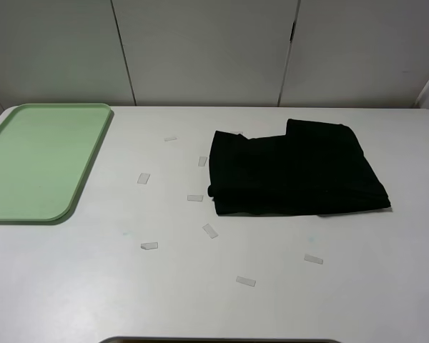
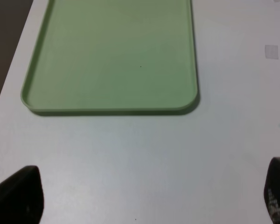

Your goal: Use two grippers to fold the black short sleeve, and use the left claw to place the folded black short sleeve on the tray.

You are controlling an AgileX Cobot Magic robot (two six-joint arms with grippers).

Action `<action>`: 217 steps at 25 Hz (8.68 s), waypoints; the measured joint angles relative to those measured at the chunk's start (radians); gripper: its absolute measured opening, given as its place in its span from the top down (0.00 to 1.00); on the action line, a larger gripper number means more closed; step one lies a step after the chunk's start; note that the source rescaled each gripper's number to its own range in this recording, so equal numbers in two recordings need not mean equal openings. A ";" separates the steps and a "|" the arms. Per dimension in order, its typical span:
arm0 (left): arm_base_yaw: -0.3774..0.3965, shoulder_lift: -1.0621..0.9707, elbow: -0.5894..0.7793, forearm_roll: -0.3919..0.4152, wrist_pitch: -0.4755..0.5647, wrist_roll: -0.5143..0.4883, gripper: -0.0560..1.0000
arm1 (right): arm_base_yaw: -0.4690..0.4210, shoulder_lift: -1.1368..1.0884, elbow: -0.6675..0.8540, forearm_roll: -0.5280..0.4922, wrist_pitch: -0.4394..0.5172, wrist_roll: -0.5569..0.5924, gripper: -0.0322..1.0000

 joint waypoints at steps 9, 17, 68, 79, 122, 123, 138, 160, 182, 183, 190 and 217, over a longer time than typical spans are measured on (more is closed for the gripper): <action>0.000 0.000 0.000 0.000 0.000 0.000 0.06 | -0.067 -0.188 0.072 0.013 -0.100 0.000 0.00; 0.000 0.000 0.000 0.000 0.000 0.000 0.06 | -0.080 -0.187 0.073 0.015 -0.100 0.000 0.00; -0.050 0.997 -0.323 -0.225 -0.214 0.058 0.03 | -0.080 -0.187 0.073 0.015 -0.101 0.000 0.00; -0.370 1.497 -0.412 -0.285 -0.627 -0.010 0.03 | -0.080 -0.187 0.073 0.015 -0.101 0.000 0.00; -0.796 2.224 -0.750 -0.296 -1.256 -0.395 0.12 | -0.080 -0.187 0.073 0.013 -0.101 0.000 0.00; -0.796 2.225 -0.750 -0.296 -1.257 -0.395 0.15 | -0.080 -0.187 0.073 0.013 -0.101 0.000 0.00; -0.798 2.236 -0.750 -0.297 -1.255 -0.402 0.85 | -0.080 -0.187 0.073 0.013 -0.101 0.000 0.00; -0.672 1.994 -0.749 -0.295 -0.765 -0.287 0.90 | -0.080 -0.187 0.073 0.012 -0.101 0.000 0.00; -0.618 1.727 -0.749 -0.071 -0.280 -0.200 0.90 | -0.080 -0.187 0.073 0.012 -0.101 0.000 0.00; -0.629 1.727 -0.749 -0.078 -0.283 -0.200 0.90 | -0.080 -0.187 0.073 0.012 -0.101 0.000 0.00; -0.720 1.727 -0.749 -0.093 -0.354 -0.202 0.90 | -0.080 -0.187 0.073 0.012 -0.101 0.000 0.00; -0.883 1.967 -0.749 -0.206 -0.885 -0.228 0.13 | -0.080 -0.187 0.073 0.012 -0.101 0.000 0.00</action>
